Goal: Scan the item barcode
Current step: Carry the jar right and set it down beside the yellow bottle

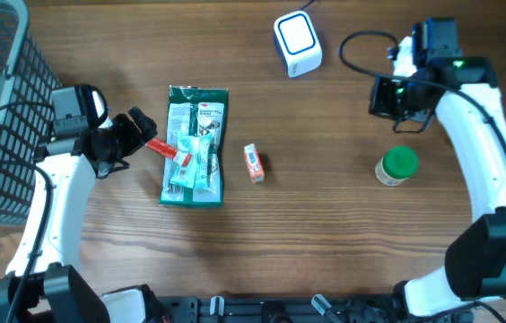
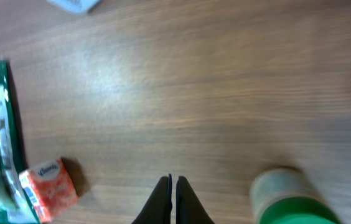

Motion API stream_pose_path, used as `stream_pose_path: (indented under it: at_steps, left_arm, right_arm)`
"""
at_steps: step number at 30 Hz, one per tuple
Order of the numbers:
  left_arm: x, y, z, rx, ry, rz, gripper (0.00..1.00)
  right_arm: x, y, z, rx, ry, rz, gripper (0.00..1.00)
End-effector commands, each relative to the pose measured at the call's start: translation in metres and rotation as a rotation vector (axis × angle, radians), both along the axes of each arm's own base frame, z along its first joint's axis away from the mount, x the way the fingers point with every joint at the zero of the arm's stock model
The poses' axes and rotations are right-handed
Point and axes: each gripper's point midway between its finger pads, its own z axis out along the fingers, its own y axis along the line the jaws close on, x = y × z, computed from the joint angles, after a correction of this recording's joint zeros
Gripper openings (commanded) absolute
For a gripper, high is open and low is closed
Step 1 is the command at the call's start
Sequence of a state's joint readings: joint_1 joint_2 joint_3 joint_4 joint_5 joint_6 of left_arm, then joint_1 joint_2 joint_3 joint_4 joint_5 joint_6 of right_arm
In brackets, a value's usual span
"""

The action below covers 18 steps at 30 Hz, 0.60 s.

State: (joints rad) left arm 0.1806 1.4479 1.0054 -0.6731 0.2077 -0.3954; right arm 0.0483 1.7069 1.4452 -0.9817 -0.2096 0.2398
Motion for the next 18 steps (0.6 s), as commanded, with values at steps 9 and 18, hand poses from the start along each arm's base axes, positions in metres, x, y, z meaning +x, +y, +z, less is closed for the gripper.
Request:
stream_pose_path:
  at_steps: [9, 18]
  left_arm:
    - [0.003, 0.0, 0.006, -0.003, -0.018, 0.004, 1.0]
    - [0.003, 0.0, 0.006, -0.003, -0.018, 0.004, 1.0]
  right_arm:
    - [-0.058, 0.007, -0.097, -0.155, 0.178, -0.104, 0.05]
    - [-0.084, -0.04, -0.099, -0.421, 0.255, -0.132, 0.09]
